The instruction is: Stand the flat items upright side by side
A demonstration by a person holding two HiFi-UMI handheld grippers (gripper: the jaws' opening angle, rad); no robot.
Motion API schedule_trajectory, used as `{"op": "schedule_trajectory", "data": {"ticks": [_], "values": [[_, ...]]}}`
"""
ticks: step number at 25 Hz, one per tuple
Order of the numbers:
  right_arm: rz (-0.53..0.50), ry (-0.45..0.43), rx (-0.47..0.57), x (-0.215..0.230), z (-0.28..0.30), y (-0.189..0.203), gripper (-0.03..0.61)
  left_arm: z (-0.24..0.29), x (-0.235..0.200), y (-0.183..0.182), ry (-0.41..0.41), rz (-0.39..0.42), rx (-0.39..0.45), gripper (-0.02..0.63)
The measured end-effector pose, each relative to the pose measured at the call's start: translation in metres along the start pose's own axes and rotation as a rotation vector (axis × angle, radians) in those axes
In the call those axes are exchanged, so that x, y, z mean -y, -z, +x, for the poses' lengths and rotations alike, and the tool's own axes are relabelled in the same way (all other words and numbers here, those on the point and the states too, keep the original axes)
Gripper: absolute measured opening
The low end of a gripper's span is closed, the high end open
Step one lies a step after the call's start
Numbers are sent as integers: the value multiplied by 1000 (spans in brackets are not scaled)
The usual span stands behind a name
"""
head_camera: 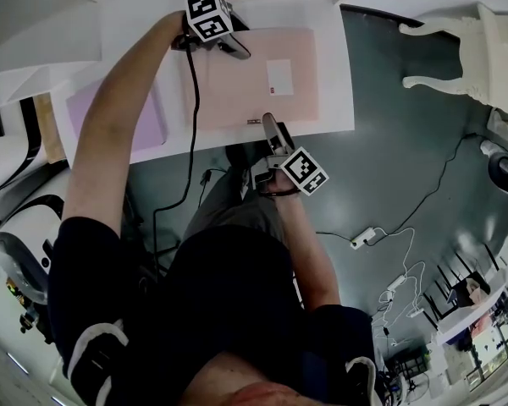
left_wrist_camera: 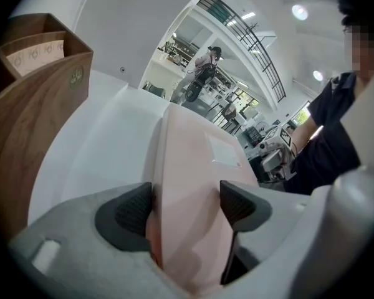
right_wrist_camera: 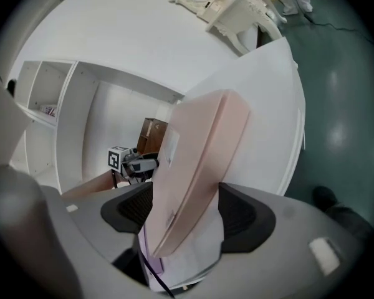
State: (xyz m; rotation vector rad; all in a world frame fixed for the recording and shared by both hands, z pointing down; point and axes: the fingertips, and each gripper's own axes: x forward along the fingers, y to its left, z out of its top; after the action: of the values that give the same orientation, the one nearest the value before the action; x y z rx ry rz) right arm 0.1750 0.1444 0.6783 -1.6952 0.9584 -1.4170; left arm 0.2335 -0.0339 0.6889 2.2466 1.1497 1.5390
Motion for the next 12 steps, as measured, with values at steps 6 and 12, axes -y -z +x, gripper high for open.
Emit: {"op": "schedule_trajectory", "data": {"ticks": [6, 12], "values": [[38, 32, 47, 0, 5, -6, 313, 0, 1, 0, -6, 7, -20, 351], [35, 22, 41, 6, 4, -17, 273, -3, -2, 0, 9, -47, 42, 329]]}}
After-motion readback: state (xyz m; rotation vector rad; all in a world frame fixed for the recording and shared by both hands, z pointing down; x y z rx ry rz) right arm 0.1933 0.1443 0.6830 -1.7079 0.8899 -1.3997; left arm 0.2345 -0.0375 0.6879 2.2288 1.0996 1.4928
